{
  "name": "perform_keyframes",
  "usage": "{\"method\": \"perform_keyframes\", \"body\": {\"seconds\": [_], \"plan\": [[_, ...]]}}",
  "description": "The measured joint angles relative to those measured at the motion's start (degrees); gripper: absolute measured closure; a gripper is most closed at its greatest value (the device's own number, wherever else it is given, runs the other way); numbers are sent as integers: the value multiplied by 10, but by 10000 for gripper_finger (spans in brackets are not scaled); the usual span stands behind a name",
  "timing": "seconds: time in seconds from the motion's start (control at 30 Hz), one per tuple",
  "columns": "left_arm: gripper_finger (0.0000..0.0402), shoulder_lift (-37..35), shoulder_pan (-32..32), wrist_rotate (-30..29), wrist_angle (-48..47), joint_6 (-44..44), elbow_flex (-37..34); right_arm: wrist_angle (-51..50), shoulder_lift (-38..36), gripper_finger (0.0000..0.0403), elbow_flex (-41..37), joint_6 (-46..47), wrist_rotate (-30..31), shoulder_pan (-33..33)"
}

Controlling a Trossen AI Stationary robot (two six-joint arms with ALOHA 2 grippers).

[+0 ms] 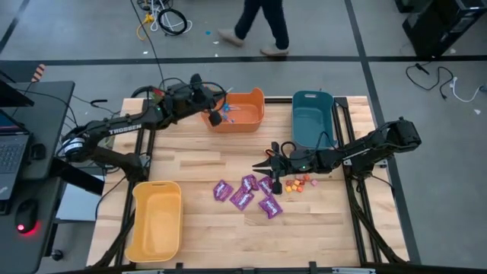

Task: Sort candy
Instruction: Put the blue candy into the orange bin

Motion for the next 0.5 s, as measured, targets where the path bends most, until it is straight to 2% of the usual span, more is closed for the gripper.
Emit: {"method": "perform_keyframes", "body": {"seconds": [0.13,0.27,0.5], "plan": [[401,32,18,-37,20,-67,0,0,0,357,0,-2,0,-3],[401,62,36,-47,17,-112,0,0,0,357,0,-2,0,-4],[401,111,45,-109,-2,-139,0,0,0,357,0,-2,0,-5]]}}
